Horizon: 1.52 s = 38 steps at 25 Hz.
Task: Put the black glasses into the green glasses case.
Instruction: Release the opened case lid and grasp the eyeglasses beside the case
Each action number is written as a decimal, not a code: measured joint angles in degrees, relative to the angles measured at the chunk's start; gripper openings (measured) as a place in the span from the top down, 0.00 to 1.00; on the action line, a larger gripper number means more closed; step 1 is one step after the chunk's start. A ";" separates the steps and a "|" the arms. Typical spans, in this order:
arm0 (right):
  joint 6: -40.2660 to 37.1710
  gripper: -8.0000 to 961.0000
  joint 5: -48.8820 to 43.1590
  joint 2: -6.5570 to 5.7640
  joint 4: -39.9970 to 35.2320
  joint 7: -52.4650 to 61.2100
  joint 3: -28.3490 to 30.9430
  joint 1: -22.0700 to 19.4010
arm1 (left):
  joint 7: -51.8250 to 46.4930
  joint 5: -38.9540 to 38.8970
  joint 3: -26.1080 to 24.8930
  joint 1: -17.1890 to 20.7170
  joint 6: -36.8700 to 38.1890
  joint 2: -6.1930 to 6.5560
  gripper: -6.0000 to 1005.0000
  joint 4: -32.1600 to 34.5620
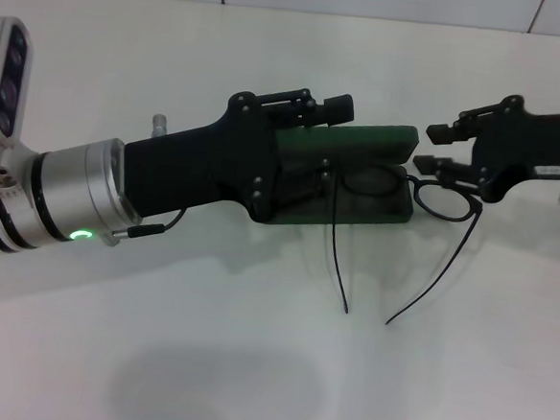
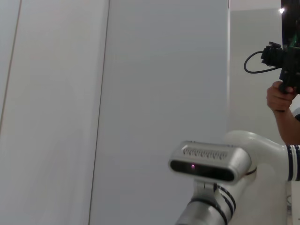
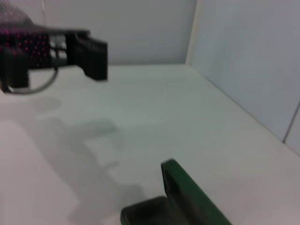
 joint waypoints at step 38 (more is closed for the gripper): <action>15.81 0.59 10.91 -0.35 20.10 -11.98 -6.84 2.43 | 2.47 1.21 -0.25 -2.62 -5.93 -0.61 0.52 0.29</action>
